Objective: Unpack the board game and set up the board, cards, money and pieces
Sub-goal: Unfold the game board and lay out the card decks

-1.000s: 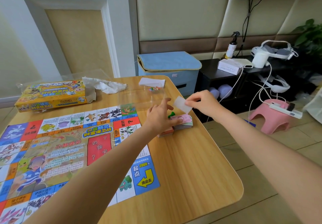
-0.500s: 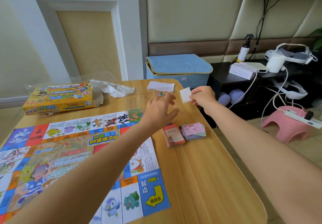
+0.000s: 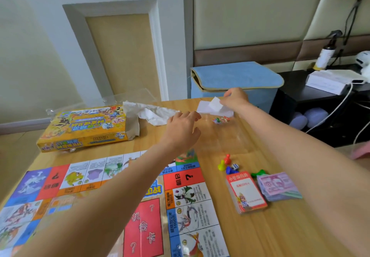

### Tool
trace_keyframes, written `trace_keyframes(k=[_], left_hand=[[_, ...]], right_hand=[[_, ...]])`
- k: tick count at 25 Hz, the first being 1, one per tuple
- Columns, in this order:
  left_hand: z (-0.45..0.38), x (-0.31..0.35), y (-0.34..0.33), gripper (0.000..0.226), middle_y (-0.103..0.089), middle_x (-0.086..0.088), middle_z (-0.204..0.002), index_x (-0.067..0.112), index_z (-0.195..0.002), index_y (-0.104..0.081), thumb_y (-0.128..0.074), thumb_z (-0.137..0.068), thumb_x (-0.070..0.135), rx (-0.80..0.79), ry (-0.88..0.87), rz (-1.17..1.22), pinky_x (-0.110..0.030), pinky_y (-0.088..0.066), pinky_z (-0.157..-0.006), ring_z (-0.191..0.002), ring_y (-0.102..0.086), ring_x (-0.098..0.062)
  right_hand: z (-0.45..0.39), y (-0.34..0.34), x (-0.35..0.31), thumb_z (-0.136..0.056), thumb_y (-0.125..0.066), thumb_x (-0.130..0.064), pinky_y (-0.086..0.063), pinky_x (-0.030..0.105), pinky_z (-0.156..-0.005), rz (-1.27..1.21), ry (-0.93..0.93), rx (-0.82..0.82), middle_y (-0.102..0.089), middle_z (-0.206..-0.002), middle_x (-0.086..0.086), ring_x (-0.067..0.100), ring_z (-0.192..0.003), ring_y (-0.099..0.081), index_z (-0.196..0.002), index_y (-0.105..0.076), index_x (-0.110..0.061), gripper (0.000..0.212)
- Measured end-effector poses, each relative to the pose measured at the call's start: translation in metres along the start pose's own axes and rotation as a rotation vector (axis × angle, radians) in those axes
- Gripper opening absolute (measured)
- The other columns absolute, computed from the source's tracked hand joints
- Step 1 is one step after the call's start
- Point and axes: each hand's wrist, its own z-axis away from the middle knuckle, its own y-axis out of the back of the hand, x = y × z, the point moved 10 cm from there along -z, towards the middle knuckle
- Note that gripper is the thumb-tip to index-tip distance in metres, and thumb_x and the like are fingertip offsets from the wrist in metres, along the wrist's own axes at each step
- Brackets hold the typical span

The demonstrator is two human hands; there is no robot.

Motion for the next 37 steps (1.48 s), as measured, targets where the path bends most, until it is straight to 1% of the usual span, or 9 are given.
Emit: trace_keyframes(k=[3,5,7,10,13,18,24,30,37], left_hand=[[-0.002,-0.001,-0.011,0.042,-0.048,-0.002,-0.137,0.017,-0.135,-0.042,-0.044,-0.094,0.021,-0.044,0.011,-0.018,-0.037,-0.026,-0.107,-0.130,-0.036,-0.024],[-0.001,0.001,-0.019,0.044,-0.040,0.000,-0.145,0.020,-0.140,-0.038,-0.040,-0.097,0.026,-0.089,0.011,-0.065,-0.037,-0.021,-0.110,-0.137,-0.028,-0.022],[0.002,0.004,-0.026,0.044,-0.032,0.002,-0.151,0.021,-0.143,-0.034,-0.033,-0.099,0.030,-0.135,0.015,-0.117,-0.039,-0.015,-0.112,-0.142,-0.018,-0.023],[0.006,0.014,-0.026,0.043,-0.035,0.001,-0.149,0.016,-0.142,-0.036,-0.026,-0.102,0.029,-0.168,-0.021,-0.161,-0.034,-0.008,-0.113,-0.143,-0.017,-0.024],[0.007,0.021,-0.023,0.042,-0.041,-0.002,-0.145,0.014,-0.140,-0.040,-0.023,-0.103,0.026,-0.168,-0.064,-0.156,-0.027,0.005,-0.112,-0.140,-0.024,-0.019],[0.009,0.015,-0.029,0.043,-0.040,-0.006,-0.145,0.020,-0.138,-0.043,-0.023,-0.102,0.029,-0.203,-0.029,-0.111,-0.031,0.004,-0.115,-0.143,-0.015,-0.022],[0.008,0.009,-0.034,0.042,-0.039,-0.004,-0.146,0.022,-0.137,-0.045,-0.024,-0.101,0.033,-0.192,0.008,-0.072,-0.036,-0.006,-0.116,-0.144,-0.006,-0.028],[0.007,0.008,-0.036,0.043,-0.039,-0.003,-0.146,0.022,-0.136,-0.045,-0.024,-0.101,0.035,-0.191,0.010,-0.067,-0.040,-0.011,-0.117,-0.144,-0.005,-0.028],[0.007,0.009,-0.035,0.042,-0.040,-0.004,-0.145,0.021,-0.135,-0.046,-0.024,-0.101,0.033,-0.188,-0.001,-0.074,-0.038,-0.008,-0.117,-0.144,-0.006,-0.028]], right_hand=[[0.012,0.022,-0.019,-0.089,-0.053,-0.006,-0.043,0.023,-0.080,0.082,0.194,0.030,-0.067,-0.111,0.010,0.024,-0.107,-0.059,-0.104,-0.068,-0.002,0.022],[0.039,0.008,-0.037,-0.091,-0.053,-0.010,-0.039,0.022,-0.080,0.262,0.446,-0.205,-0.068,-0.108,0.006,0.020,-0.103,-0.059,-0.104,-0.069,-0.007,0.021],[0.067,-0.016,-0.035,-0.094,-0.047,-0.014,-0.042,0.029,-0.087,0.531,0.596,-0.432,-0.064,-0.115,0.005,0.021,-0.105,-0.056,-0.113,-0.065,-0.010,0.026],[0.079,-0.039,-0.025,-0.095,-0.034,-0.010,-0.044,0.039,-0.090,0.788,0.633,-0.563,-0.052,-0.125,0.005,0.025,-0.108,-0.051,-0.125,-0.054,-0.017,0.037],[0.080,-0.052,-0.028,-0.091,-0.032,-0.006,-0.040,0.035,-0.074,0.896,0.586,-0.608,-0.044,-0.114,0.007,0.025,-0.090,-0.046,-0.111,-0.052,-0.014,0.029],[0.071,-0.053,-0.027,-0.089,-0.039,-0.004,-0.045,0.039,-0.091,0.856,0.574,-0.643,-0.049,-0.123,0.007,0.026,-0.106,-0.048,-0.127,-0.052,-0.022,0.044],[0.068,-0.052,-0.034,-0.092,-0.047,-0.015,-0.042,0.036,-0.098,0.801,0.630,-0.702,-0.054,-0.127,0.000,0.020,-0.113,-0.049,-0.125,-0.056,-0.020,0.035],[0.060,-0.044,-0.034,-0.091,-0.059,-0.017,-0.043,0.021,-0.069,0.556,0.493,-0.770,-0.059,-0.092,-0.003,0.014,-0.082,-0.056,-0.104,-0.065,-0.018,0.015],[0.053,-0.040,-0.043,-0.088,-0.061,-0.015,-0.036,0.024,-0.057,0.580,0.567,-0.555,-0.060,-0.083,0.002,0.017,-0.077,-0.052,-0.100,-0.069,-0.010,0.016]])
